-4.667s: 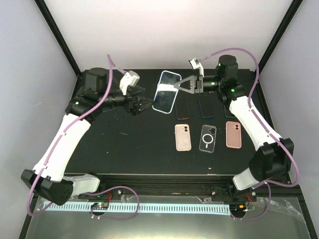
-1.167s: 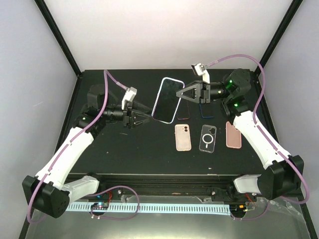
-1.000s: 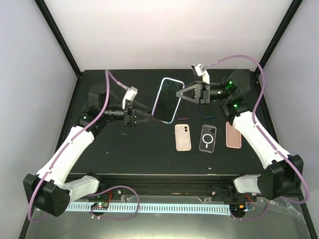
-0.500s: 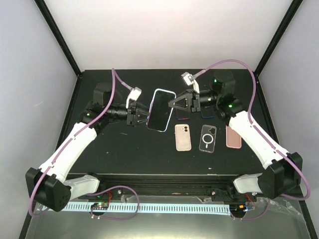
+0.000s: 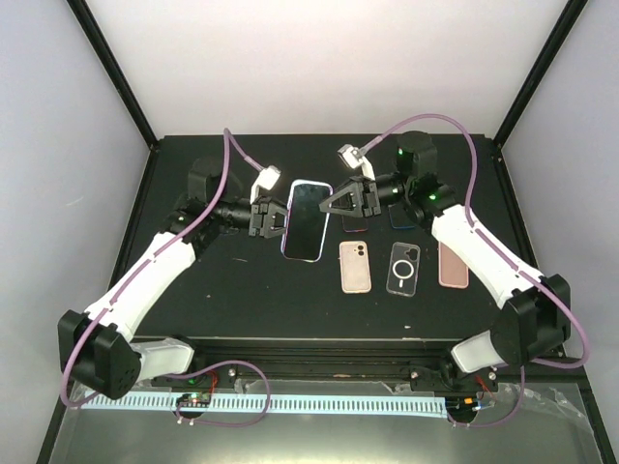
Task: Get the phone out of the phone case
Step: Remove the phone case from the phone.
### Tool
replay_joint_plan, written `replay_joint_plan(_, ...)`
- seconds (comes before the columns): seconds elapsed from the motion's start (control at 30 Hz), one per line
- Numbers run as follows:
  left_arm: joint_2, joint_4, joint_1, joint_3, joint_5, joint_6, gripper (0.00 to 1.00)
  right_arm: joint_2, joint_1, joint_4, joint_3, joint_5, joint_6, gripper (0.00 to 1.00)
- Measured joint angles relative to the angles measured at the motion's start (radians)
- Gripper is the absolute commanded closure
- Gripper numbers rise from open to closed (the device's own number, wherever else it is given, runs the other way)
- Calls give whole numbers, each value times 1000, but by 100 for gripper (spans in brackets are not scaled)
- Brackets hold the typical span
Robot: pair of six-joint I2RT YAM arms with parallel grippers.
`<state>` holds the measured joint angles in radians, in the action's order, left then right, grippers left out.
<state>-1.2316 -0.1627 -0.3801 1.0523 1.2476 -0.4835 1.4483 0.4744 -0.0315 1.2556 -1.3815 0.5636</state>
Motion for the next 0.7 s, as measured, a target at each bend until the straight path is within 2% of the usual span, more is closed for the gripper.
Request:
replay_joint_plan(0.13, 4, 120, 8, -39, 16, -111, 90, 35, -6, -17, 36, -10, 15, 99)
replay_joint_plan(0.27, 8, 201, 23, -93, -9, -194, 98, 102, -18, -52, 73, -29, 18, 99)
replay_joint_plan(0.47, 5, 305, 49, -168, -66, -318, 98, 206, -28, -172, 155, -41, -17, 78)
replay_joint_plan(0.7, -19, 397, 77, -175, -125, -464, 99, 248, -42, -323, 255, 53, -115, 54)
